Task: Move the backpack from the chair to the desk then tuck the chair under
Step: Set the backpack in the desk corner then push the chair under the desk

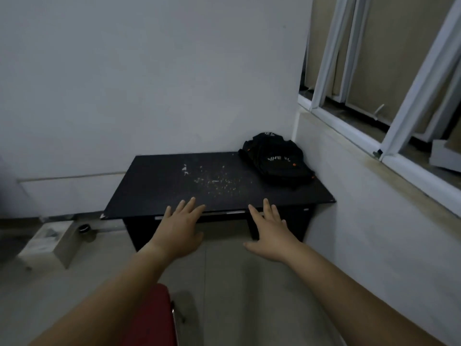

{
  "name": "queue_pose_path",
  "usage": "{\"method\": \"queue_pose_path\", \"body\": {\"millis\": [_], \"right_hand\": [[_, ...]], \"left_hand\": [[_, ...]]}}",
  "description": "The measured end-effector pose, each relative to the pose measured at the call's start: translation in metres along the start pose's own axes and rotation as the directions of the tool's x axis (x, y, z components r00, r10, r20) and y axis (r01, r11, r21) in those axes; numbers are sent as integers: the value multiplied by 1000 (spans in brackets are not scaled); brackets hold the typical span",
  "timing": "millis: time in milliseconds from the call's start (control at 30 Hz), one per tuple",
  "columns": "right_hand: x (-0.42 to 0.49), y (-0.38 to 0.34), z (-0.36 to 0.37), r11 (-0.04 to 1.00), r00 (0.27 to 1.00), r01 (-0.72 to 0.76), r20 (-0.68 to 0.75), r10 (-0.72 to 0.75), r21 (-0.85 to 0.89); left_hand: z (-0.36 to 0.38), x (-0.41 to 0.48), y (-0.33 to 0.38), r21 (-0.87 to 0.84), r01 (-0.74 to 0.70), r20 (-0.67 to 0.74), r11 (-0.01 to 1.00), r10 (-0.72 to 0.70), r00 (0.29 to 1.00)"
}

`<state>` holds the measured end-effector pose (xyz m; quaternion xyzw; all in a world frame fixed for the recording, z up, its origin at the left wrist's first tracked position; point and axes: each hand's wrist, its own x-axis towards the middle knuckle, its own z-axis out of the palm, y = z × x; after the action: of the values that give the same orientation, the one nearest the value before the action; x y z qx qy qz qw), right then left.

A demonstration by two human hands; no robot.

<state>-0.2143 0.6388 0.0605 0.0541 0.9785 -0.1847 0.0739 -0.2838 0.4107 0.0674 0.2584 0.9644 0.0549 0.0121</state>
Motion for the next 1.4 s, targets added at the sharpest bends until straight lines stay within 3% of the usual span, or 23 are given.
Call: {"method": "queue_pose_path", "body": {"millis": [467,833,1000,1167,1267,1400], "right_hand": [[-114,-122,57,996,996,72,59,-69,-46],[-161,-249,167,993,975,110,199,-100,-38],[-174,-299,228,990,948,137,293,-126,-17],[-181,-318,278,970,923,198,359,-137,-138],[-178,-308,298,960,928,155,367,-62,-232],[-169,-281,316,925,956,178,283,-81,-337]], "left_hand": [[-21,-188,-70,34,104,21,994,-105,994],[15,-326,-194,1,165,148,986,-163,975],[55,-379,-256,-41,214,269,976,-196,943],[97,-408,-279,-105,205,390,973,-149,909],[122,-408,-275,-138,162,430,977,-88,898],[146,-394,-253,-250,113,443,961,10,896]]}}
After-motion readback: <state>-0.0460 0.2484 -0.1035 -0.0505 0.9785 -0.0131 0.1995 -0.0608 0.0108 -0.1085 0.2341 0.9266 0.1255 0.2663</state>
